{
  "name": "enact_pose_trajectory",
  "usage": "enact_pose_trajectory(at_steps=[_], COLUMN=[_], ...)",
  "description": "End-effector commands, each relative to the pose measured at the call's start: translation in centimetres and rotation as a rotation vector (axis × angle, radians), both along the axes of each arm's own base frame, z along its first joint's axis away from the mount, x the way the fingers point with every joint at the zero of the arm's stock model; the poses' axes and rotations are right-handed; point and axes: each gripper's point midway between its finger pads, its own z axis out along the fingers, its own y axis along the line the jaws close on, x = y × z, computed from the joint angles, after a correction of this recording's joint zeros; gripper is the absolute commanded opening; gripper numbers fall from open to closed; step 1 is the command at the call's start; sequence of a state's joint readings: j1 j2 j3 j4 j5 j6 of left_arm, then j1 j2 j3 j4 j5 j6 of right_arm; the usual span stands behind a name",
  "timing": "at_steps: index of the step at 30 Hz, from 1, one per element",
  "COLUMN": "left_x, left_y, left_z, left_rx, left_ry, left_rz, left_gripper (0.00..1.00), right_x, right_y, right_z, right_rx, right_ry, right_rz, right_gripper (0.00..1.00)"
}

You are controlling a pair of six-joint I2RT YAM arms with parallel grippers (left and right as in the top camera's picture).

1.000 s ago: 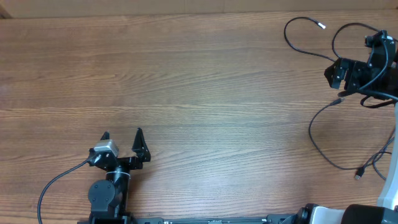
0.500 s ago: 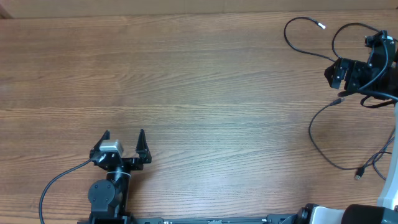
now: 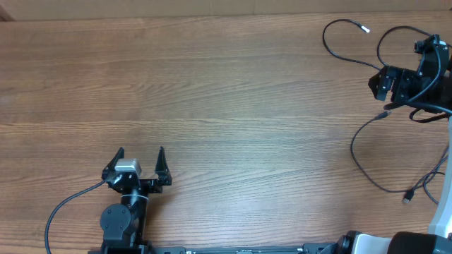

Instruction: Untangle cables

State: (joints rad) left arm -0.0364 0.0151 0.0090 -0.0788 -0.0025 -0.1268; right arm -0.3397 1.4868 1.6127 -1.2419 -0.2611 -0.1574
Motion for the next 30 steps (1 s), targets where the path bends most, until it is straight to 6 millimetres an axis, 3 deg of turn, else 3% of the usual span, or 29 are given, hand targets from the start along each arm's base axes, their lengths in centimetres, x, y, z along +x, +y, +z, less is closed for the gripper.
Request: enact_pose_trajectory(at_steps=[1, 22, 30], left_x=[0.0, 0.0, 0.0], left_y=[0.1, 0.0, 0.0], left_z=[0.1, 0.1, 0.1], left_rx=[0.018, 0.018, 0.018], left_ry=[-0.009, -0.008, -0.008], left_rz=[-0.003, -0.004, -0.004], left_gripper=[1.0, 0.99, 1.0], right_x=[0.1, 0.1, -0.4], right_y=[-0.1, -0.1, 0.0], right_z=[0.4, 0.3, 1.5], right_rx=[-0.004, -0.004, -0.017], right_ry=[-0.012, -0.012, -0.045], right_rz=[-0.005, -0.005, -0.005], right_gripper=[1.0, 1.0, 1.0])
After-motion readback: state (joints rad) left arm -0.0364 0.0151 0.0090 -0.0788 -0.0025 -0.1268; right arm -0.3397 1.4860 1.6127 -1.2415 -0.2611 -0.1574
